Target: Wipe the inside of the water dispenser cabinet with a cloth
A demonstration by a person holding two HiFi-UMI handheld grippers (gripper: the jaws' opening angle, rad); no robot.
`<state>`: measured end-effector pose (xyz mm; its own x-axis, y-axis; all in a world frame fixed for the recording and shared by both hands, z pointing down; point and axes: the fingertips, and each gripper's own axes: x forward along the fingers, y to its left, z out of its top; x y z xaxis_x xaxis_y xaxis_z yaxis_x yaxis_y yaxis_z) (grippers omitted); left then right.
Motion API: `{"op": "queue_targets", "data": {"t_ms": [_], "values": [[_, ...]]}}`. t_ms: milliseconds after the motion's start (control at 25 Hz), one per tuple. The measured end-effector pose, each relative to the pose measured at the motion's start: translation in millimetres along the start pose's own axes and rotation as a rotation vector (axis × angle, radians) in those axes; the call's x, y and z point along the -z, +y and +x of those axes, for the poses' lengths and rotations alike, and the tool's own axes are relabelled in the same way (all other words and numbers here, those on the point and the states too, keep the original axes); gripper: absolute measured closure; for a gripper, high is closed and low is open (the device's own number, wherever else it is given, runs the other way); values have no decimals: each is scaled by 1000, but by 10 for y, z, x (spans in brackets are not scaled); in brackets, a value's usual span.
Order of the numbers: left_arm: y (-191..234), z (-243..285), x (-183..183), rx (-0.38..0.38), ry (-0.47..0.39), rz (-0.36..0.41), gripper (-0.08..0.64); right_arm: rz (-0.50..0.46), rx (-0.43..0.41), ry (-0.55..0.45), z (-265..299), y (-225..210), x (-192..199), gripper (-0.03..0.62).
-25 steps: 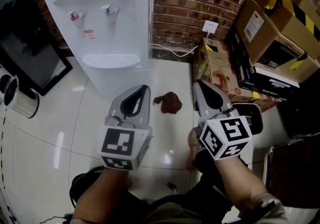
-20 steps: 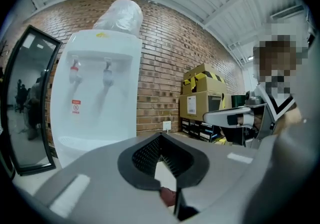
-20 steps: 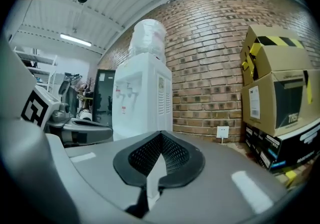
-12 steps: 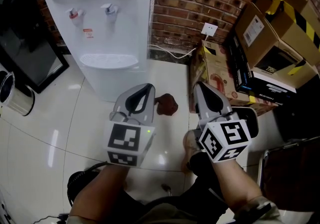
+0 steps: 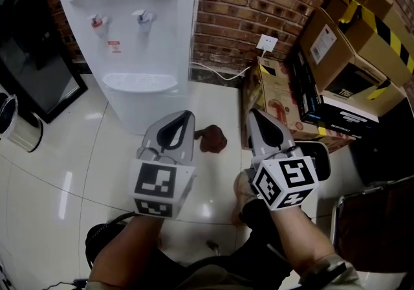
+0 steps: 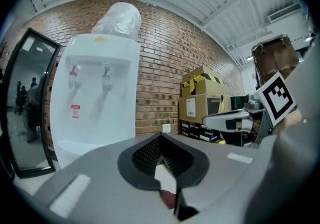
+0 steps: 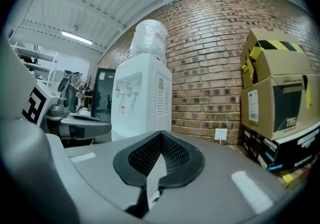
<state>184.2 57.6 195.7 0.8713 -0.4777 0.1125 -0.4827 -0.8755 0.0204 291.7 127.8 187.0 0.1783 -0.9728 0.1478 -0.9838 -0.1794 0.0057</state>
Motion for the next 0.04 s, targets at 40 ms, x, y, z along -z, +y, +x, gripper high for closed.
{"op": "queue_targets", "data": {"t_ms": [40], "values": [[3, -6, -2, 1, 0, 1, 560, -2, 3, 1, -1, 4, 7, 583]]}}
